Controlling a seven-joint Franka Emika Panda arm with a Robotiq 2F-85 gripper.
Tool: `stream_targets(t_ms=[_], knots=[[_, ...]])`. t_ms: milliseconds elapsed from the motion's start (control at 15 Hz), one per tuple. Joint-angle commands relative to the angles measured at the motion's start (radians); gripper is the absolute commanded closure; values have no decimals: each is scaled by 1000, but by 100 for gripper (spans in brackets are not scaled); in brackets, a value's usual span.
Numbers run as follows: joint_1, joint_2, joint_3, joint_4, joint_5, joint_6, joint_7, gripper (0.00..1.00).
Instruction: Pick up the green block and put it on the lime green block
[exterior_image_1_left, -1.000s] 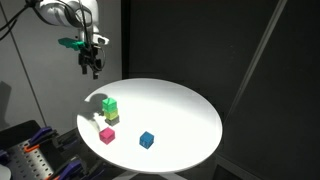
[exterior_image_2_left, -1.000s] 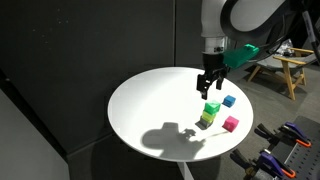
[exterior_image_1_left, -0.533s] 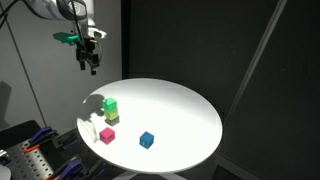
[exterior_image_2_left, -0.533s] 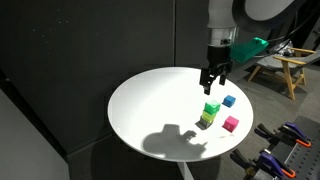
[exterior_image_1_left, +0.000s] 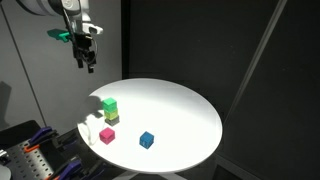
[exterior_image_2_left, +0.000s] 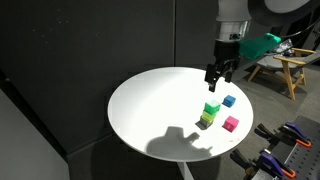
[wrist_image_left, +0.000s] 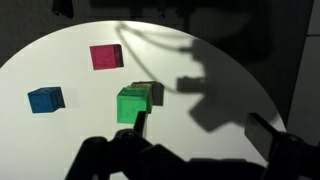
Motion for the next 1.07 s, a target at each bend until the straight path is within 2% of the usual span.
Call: stream_targets(t_ms=[0,133,1000], knots=[[-22,-53,20,-37,4,9,21,0],[-20,-21,20,-14,6,-1,-1,0],[-19,-17,22,-15,6,-1,0,0]])
